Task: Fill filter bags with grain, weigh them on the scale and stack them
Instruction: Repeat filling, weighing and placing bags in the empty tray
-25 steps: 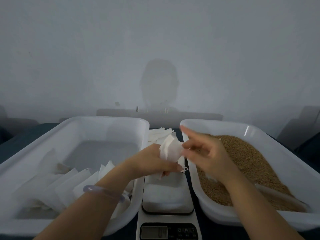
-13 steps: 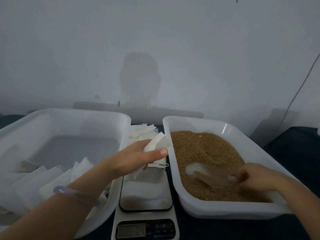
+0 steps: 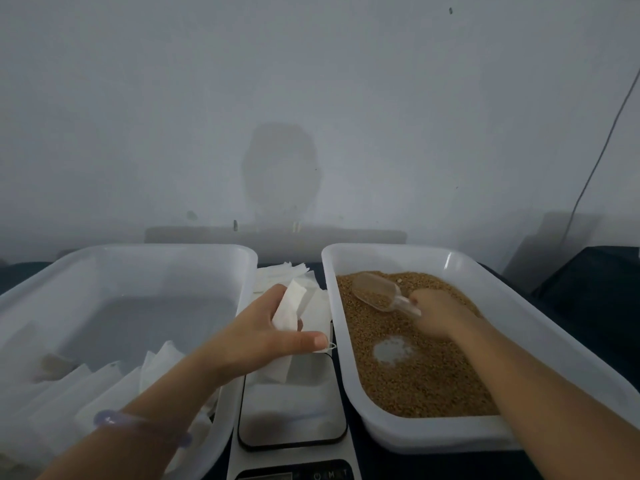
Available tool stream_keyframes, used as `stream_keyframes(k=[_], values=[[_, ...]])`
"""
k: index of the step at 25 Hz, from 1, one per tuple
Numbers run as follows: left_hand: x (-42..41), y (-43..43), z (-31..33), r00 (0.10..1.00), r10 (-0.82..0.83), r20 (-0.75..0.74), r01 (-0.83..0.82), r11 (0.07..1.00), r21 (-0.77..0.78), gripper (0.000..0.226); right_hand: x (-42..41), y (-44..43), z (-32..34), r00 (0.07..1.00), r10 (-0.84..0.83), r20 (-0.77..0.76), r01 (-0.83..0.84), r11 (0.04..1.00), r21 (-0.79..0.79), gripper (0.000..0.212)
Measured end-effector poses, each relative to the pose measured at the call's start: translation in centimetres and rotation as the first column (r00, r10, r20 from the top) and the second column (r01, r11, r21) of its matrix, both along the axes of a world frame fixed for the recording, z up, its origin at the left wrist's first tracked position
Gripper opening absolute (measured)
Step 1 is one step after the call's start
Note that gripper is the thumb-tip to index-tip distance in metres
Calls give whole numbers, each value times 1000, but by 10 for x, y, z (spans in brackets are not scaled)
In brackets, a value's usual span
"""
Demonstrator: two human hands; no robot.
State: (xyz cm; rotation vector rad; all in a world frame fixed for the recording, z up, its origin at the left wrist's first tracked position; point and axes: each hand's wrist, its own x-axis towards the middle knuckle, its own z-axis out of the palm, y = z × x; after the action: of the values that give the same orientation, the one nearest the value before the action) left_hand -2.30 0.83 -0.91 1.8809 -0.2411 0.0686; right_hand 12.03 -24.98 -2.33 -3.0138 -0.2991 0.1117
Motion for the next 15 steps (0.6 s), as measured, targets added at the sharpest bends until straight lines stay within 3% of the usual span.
stream_keyframes(k=[8,15], values=[[2,0,-2,1000,26,-17,-25,998,50,77,-1,-12,-9,980,162,-114,-150,983,108,16],[3,-1,-2,999,28,-22,-27,998,59,71,-17,-44,6,969,113,-222,-125,991,-40,29]])
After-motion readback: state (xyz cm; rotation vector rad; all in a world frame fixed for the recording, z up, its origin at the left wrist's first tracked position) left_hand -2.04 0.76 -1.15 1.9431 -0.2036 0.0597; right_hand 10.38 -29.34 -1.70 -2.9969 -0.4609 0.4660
